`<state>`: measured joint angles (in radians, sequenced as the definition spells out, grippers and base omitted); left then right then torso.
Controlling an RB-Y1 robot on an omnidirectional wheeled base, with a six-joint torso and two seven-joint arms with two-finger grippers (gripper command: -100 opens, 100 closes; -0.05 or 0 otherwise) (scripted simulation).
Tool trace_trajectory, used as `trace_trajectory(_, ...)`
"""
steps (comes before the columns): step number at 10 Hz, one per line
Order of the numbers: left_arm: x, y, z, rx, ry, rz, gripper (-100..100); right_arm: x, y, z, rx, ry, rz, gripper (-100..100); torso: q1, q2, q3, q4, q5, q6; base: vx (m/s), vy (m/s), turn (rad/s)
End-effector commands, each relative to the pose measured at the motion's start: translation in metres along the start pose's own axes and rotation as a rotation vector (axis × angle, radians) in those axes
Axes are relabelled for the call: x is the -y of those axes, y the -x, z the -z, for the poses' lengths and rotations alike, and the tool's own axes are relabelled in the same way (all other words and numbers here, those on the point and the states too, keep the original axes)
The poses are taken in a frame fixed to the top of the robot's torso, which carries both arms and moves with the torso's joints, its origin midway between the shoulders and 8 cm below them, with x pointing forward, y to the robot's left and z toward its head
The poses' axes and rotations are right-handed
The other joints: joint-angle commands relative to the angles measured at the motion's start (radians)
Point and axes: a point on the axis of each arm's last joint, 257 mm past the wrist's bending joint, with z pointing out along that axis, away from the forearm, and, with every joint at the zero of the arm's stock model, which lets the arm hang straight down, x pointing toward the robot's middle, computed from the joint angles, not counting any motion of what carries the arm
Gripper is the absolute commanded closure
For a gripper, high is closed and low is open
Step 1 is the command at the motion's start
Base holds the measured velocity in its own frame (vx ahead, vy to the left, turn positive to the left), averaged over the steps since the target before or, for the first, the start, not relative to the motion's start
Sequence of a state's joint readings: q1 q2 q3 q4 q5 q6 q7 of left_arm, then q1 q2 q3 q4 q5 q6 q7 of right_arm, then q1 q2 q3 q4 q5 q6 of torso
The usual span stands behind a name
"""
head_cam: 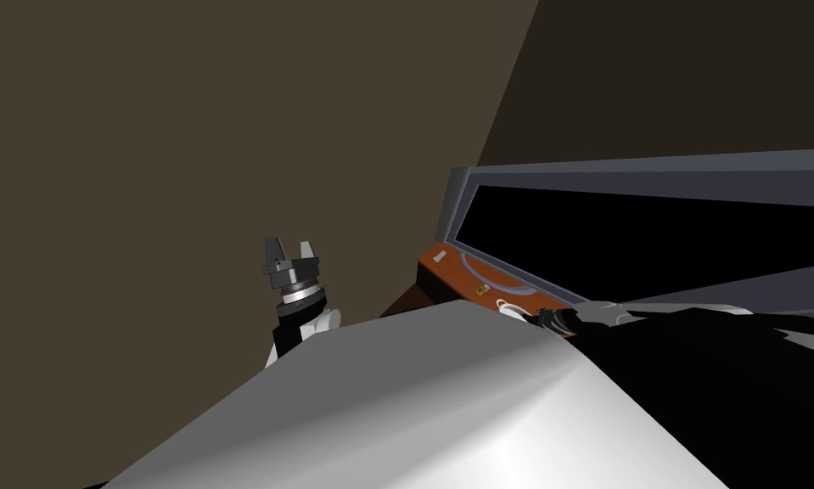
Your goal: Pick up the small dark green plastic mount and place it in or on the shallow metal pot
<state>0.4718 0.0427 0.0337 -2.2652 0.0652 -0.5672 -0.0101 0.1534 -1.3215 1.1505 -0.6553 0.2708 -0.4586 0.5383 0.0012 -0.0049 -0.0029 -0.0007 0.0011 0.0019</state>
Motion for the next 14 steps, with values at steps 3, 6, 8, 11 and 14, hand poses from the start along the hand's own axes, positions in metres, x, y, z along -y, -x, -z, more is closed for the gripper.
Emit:
trace_trajectory(3, 0.000, 0.000, 0.000, 0.000, 0.000, 0.000, 0, 0.000, 0.000, 0.000, 0.000, 0.000, 0.000, -100, -0.001, 0.003, 0.002, 0.001, 0.000, 0.000, 0.003, 0.001, 0.000)
trace_trajectory(6, 0.000, 0.000, 0.000, 0.000, 0.000, 0.000, 0, 0.009, -0.001, 0.009, 0.002, -0.001, 0.005, -100, -0.001, 0.004, 0.002, 0.001, 0.000, 0.000, 0.001, 0.006, -0.011)
trace_trajectory(8, 0.000, 0.000, 0.000, 0.000, 0.000, 0.000, 0, 0.021, -0.002, 0.022, 0.005, -0.001, 0.013, -100, 0.002, 0.003, 0.002, 0.001, 0.001, 0.000, 0.013, 0.043, -0.044)
trace_trajectory(11, 0.000, 0.000, 0.000, 0.000, 0.000, 0.000, 0, 0.041, -0.003, 0.046, 0.008, -0.001, 0.026, -100, 0.002, 0.004, 0.002, 0.001, 0.001, 0.000, 0.005, 0.043, -0.044)
trace_trajectory(14, 0.000, 0.000, 0.000, 0.000, 0.000, 0.000, 0, 0.037, -0.004, 0.041, 0.008, -0.001, 0.024, 0, -0.001, 0.004, 0.002, 0.001, 0.000, 0.000, 0.000, 0.005, -0.002)
